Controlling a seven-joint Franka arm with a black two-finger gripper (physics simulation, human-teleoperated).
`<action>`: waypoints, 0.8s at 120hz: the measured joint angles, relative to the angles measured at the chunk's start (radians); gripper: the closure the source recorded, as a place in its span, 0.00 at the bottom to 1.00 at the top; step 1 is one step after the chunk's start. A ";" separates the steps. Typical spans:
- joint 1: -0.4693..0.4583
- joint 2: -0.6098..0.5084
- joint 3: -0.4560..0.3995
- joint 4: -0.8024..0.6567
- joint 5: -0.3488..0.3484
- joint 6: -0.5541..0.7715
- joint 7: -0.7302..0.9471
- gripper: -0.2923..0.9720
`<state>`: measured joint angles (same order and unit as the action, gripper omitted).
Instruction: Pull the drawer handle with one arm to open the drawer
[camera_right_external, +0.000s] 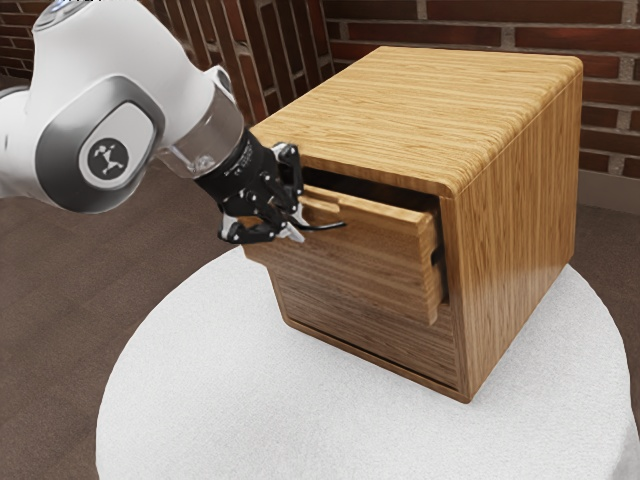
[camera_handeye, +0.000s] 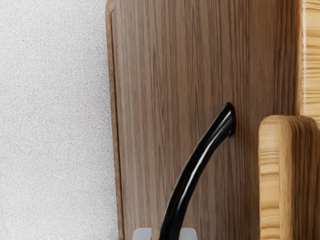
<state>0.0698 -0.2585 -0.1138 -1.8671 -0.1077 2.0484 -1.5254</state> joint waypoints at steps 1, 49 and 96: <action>0.000 -0.002 0.000 -0.003 0.000 -0.001 0.000 0.84; -0.001 -0.095 -0.001 -0.083 -0.001 -0.019 -0.013 0.85; -0.003 -0.210 -0.002 -0.175 -0.001 -0.034 -0.019 0.85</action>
<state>0.0663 -0.4685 -0.1160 -2.0420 -0.1086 2.0140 -1.5448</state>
